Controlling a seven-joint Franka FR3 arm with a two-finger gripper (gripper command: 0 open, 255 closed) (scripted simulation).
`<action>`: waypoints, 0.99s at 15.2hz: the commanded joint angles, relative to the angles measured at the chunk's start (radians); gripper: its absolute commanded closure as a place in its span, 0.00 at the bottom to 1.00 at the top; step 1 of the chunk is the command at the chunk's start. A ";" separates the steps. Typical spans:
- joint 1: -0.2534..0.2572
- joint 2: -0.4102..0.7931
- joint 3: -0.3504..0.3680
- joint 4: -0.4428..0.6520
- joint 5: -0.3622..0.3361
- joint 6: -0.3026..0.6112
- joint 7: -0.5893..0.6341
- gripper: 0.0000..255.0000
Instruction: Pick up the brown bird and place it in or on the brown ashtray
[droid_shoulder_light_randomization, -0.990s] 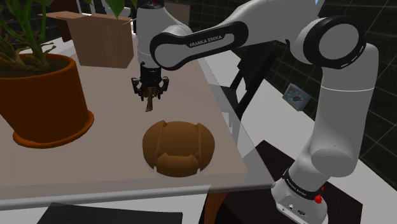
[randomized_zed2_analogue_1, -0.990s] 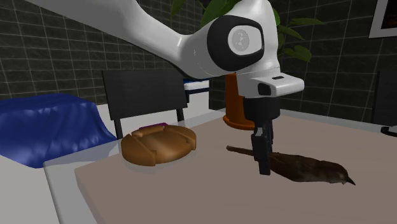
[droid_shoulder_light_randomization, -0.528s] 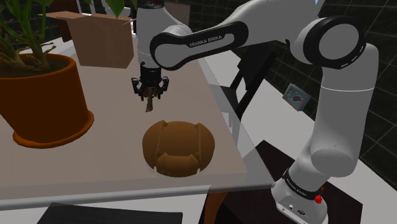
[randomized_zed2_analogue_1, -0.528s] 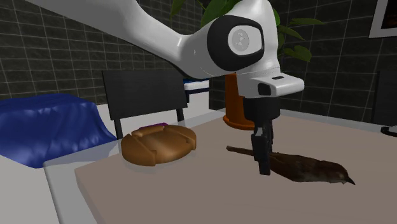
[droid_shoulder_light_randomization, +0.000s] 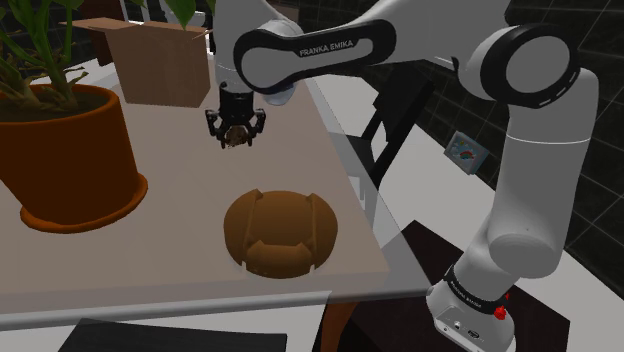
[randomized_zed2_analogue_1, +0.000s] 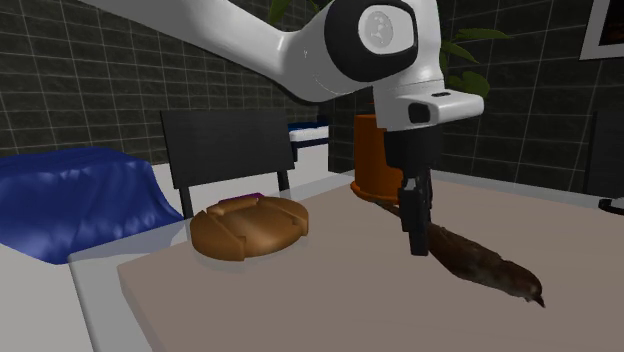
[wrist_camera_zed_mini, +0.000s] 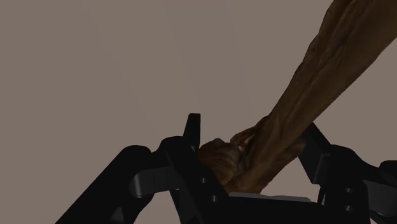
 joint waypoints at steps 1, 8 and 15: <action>0.002 -0.004 0.002 0.024 0.004 -0.027 -0.004 1.00; 0.009 -0.007 0.006 0.113 0.012 -0.118 -0.021 1.00; 0.023 0.004 0.009 0.223 0.012 -0.216 -0.034 1.00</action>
